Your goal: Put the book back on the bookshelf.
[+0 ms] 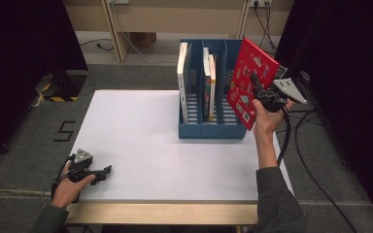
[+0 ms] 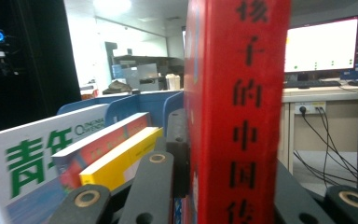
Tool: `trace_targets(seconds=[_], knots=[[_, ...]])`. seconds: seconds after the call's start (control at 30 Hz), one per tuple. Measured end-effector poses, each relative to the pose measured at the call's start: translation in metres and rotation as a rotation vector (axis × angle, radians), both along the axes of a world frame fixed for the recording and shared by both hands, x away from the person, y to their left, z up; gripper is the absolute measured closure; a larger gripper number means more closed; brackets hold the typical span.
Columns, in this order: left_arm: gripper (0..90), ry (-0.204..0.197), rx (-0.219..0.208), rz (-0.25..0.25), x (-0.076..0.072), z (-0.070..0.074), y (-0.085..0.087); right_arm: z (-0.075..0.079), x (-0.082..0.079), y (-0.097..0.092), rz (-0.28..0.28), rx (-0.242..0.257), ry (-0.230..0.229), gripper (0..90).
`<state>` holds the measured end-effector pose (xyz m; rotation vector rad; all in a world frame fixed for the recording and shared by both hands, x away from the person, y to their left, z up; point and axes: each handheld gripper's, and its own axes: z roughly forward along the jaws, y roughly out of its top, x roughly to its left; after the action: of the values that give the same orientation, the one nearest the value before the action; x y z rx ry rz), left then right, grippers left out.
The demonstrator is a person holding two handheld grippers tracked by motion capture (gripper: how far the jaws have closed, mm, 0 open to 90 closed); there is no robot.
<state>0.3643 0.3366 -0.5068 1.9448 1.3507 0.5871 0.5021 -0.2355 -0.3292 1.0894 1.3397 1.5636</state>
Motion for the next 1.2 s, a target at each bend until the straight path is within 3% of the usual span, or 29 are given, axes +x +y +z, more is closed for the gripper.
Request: trace_targets(seconds=[0.63, 0.7, 1.2], knots=[[13.4, 0.0, -0.001, 0.0, 0.0, 0.0, 0.0, -0.026, 0.051, 0.027, -0.061, -0.015, 0.038, 79.4], [13.4, 0.0, 0.0, 0.0, 0.0, 0.0, 0.0, -0.028, 0.055, 0.03, -0.06, -0.002, 0.041, 79.4], [13.4, 0.0, 0.0, 0.0, 0.0, 0.0, 0.0, -0.036, 0.074, 0.041, -0.093, -0.035, 0.066, 79.4]])
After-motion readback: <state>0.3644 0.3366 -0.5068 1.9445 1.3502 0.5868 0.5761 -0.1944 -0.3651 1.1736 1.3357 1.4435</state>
